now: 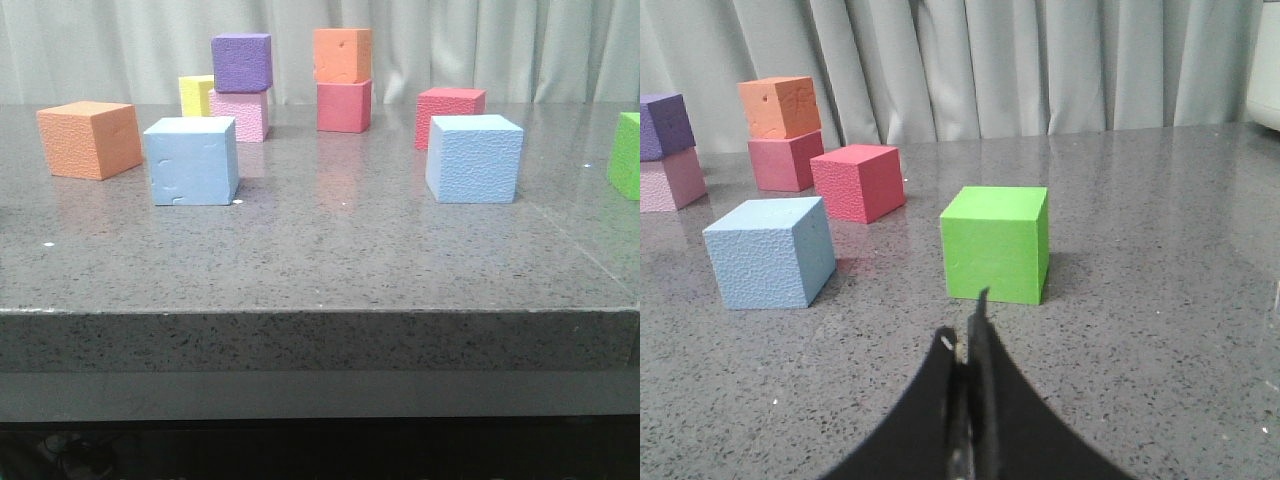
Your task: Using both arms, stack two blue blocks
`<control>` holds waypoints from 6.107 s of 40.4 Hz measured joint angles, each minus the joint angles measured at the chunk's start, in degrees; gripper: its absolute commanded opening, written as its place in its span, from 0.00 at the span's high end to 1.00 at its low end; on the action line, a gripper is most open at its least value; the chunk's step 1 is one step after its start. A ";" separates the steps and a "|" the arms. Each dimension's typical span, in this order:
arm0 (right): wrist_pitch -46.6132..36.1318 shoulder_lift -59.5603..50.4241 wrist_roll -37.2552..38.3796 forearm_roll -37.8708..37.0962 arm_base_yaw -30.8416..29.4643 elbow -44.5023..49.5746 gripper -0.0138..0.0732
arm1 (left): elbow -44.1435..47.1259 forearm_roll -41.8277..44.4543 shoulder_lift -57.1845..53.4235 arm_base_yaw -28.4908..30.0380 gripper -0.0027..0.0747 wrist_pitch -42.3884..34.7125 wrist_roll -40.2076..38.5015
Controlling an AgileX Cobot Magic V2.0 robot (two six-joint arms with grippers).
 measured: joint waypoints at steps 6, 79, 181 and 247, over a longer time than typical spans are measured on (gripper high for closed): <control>0.00 0.00 0.00 0.00 0.00 0.00 0.92 | 0.00 0.00 0.00 0.00 0.99 0.00 0.00; 32.46 32.55 0.00 -1.86 0.00 -36.67 0.92 | -40.40 -0.10 27.39 0.00 0.99 28.77 0.00; 38.37 103.76 30.08 -18.00 23.11 -82.16 0.32 | -40.65 1.41 30.89 -15.21 0.25 29.66 4.06; 52.47 111.31 -81.27 27.20 25.10 -94.45 0.08 | -40.65 1.99 30.89 -15.21 0.25 28.34 4.06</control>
